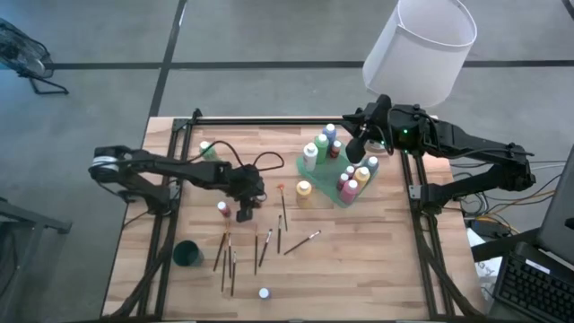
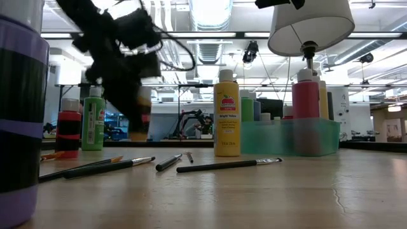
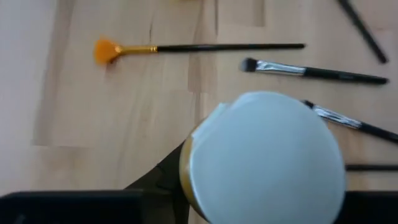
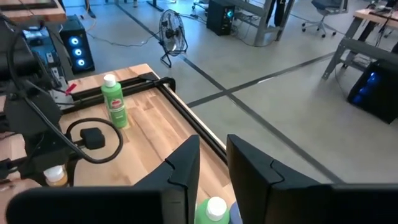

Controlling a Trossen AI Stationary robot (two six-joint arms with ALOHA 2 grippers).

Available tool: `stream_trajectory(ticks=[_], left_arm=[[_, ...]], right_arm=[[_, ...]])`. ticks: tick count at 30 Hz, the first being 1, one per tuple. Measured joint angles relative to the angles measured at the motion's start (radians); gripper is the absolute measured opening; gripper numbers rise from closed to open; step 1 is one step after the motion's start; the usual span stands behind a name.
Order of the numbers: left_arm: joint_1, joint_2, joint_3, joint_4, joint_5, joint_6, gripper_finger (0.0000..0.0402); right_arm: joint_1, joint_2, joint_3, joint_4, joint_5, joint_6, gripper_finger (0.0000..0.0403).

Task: Pick & Place Paint Supplies
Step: Put the small yellow paint bottle into the green bin

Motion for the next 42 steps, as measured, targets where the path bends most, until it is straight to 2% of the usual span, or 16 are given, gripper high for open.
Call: stream_trajectory(ticks=[4, 10, 17, 23, 29, 35, 42], left_arm=[[0.001, -0.017, 0.153, -0.214, 0.001, 0.083, 0.0147], [0.027, -0.018, 0.41, -0.461, 0.067, 0.188, 0.0138], [0.104, -0.018, 0.669, -0.506, 0.169, 0.159, 0.0136], [0.155, 0.031, 0.872, -0.536, 0.187, 0.079, 0.0136], [0.181, 0.161, 1.078, -0.684, 0.187, 0.01, 0.0136], [0.179, 0.308, 1.292, -0.838, 0.189, 0.063, 0.0136], [0.176, 0.407, 1.465, -0.897, 0.19, 0.131, 0.0137]], right_arm=[[0.0, 0.0, 0.0, 0.001, -0.012, 0.043, 0.0098], [0.001, 0.0, 0.0, 0.002, -0.092, 0.088, 0.0121], [0.001, 0.003, 0.0, 0.012, -0.232, 0.173, 0.0148], [0.004, 0.052, 0.011, 0.144, -0.347, 0.183, 0.0166], [0.013, 0.155, 0.141, 0.079, -0.375, 0.128, 0.0174], [0.014, 0.256, 0.307, -0.098, -0.375, 0.089, 0.0174], [0.014, 0.327, 0.42, -0.159, -0.394, 0.06, 0.0205]])
